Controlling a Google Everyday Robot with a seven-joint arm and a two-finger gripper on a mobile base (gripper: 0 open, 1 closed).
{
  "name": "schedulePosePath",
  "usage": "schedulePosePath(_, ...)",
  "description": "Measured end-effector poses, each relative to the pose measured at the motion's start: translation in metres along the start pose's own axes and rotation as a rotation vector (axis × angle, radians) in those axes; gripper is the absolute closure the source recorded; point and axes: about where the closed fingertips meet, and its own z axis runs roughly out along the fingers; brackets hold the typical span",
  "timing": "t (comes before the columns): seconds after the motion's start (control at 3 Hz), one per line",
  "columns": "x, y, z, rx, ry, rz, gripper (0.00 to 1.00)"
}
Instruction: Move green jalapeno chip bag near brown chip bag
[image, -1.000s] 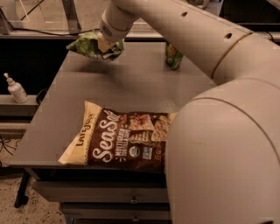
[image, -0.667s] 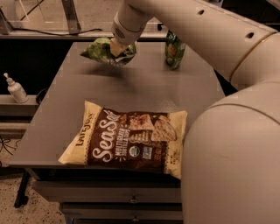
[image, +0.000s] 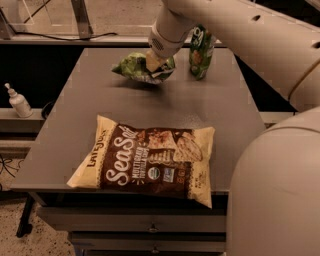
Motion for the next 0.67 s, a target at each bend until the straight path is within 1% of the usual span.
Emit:
schedulePosePath(0.33,0.013,-0.018,-0.022,0.045,0.047,0.009,1.00)
schedulePosePath(0.67,0.046,-0.045,-0.080,0.122,0.127,0.027,1.00)
